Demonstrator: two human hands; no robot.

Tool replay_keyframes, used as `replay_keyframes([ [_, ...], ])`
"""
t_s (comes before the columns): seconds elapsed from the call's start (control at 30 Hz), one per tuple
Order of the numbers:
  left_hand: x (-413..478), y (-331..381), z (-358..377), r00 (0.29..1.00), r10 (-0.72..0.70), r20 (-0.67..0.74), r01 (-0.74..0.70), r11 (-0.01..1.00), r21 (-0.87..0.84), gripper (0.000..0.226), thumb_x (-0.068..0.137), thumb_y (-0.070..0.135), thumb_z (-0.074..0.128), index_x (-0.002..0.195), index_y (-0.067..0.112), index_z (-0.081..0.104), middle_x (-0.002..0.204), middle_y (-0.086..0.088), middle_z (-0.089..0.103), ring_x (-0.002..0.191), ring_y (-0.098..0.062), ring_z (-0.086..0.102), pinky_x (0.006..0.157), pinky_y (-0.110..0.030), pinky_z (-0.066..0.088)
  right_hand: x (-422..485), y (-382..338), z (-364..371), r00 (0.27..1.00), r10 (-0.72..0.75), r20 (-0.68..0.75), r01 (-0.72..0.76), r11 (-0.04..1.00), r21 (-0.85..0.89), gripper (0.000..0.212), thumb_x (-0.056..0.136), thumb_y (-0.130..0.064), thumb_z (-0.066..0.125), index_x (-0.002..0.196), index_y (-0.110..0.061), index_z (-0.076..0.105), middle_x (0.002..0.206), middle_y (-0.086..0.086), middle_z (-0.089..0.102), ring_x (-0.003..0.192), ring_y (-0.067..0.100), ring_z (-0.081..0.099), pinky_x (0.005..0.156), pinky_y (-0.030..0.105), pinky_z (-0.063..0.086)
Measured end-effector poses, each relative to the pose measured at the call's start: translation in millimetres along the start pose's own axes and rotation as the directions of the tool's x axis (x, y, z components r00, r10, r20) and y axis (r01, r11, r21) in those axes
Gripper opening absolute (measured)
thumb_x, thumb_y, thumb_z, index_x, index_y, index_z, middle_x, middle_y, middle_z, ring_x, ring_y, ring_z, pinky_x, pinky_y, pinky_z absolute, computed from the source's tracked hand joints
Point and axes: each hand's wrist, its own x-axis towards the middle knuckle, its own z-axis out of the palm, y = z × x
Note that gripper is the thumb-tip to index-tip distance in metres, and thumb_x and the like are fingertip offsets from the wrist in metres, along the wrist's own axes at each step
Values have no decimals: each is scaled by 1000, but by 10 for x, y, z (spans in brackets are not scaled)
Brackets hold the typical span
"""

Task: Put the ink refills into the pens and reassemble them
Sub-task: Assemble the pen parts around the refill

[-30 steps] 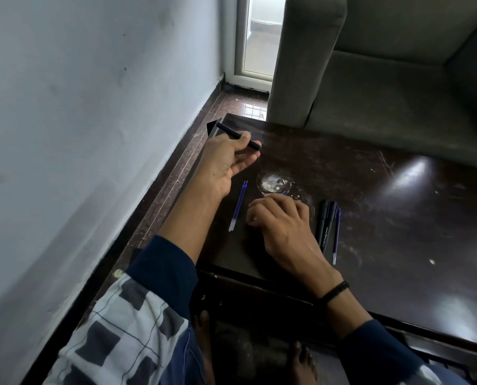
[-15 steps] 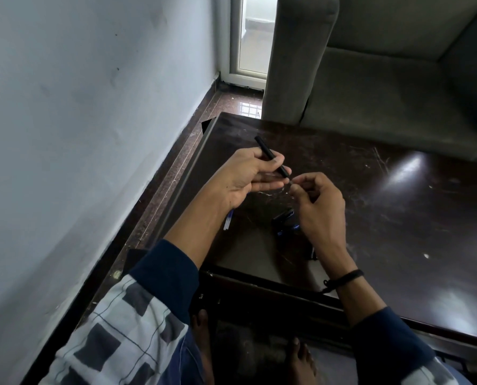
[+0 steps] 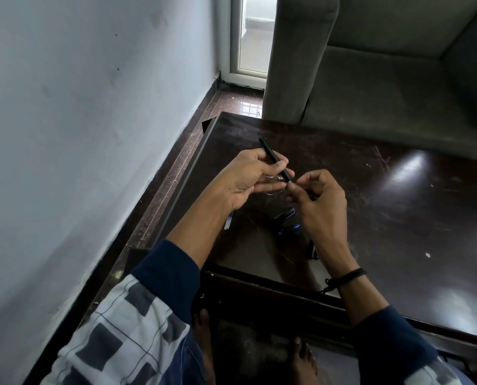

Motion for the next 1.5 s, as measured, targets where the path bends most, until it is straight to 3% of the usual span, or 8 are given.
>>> replay_keyframes([
  [0.2, -3, -7, 10, 1000, 27, 16, -27, 998, 50, 11, 97, 3, 62, 107, 6, 66, 98, -15, 77, 92, -21, 76, 76, -27, 61, -4, -5, -14, 999, 25, 29, -26, 999, 25, 15, 94, -13, 73, 94, -20, 60, 85, -1, 77, 74, 9, 75, 76, 37, 62],
  [0.33, 6, 13, -12, 997, 61, -42, -61, 998, 11, 11, 98, 0, 61, 107, 3, 65, 100, -19, 75, 95, -28, 76, 76, -29, 62, -12, -36, -25, 997, 42, 57, -44, 999, 22, 13, 93, -19, 75, 96, -16, 63, 80, 1, 76, 69, 11, 74, 73, 36, 63],
  [0.57, 6, 38, -73, 1000, 8, -12, -8, 999, 37, 10, 97, 1, 62, 105, 5, 66, 99, -18, 76, 89, -26, 77, 76, -30, 63, -11, -45, -26, 994, 60, 87, -61, 998, 6, 10, 90, -17, 78, 90, -20, 68, 79, 0, 76, 70, 13, 74, 70, 35, 62],
  [0.7, 11, 12, -54, 1000, -1, 22, -1, 996, 88, 10, 98, 3, 62, 105, 7, 67, 104, -19, 76, 93, -23, 76, 76, -29, 61, -9, -45, -28, 994, 53, 96, -56, 998, 24, 11, 91, -17, 77, 90, -25, 70, 81, -3, 76, 76, 11, 75, 78, 38, 63],
  [0.83, 22, 15, -67, 999, 25, -39, -23, 999, 47, 11, 97, 0, 61, 106, 5, 66, 102, -19, 76, 95, -27, 76, 79, -31, 62, 3, -45, -46, 989, 37, 142, -42, 999, 31, 15, 93, -15, 75, 98, -29, 71, 87, -2, 77, 81, 13, 76, 83, 47, 63],
  [1.0, 36, 38, -124, 990, 47, -136, -48, 999, -2, 11, 99, -2, 58, 105, 4, 65, 105, -24, 74, 96, -33, 75, 79, -33, 63, 16, -46, -55, 980, 69, 188, -79, 996, 42, 38, 92, -2, 68, 103, -38, 68, 93, -3, 78, 90, 11, 75, 91, 43, 60],
  [1.23, 46, 82, -161, 976, 68, -209, -79, 996, -43, 8, 99, -1, 58, 102, 3, 64, 100, -22, 74, 87, -30, 75, 76, -30, 64, 41, 10, -62, 985, 119, 123, -121, 993, 6, 20, 93, -10, 72, 100, -29, 70, 84, -5, 79, 78, 11, 76, 83, 43, 63],
  [1.5, 38, 7, -49, 996, 37, -81, -35, 999, 29, 11, 99, -1, 58, 106, 5, 64, 102, -20, 74, 98, -28, 75, 81, -34, 63, 8, 8, -13, 986, 97, 133, -99, 995, 3, 18, 93, -15, 74, 99, -31, 66, 85, -7, 79, 78, 8, 76, 81, 40, 63],
])
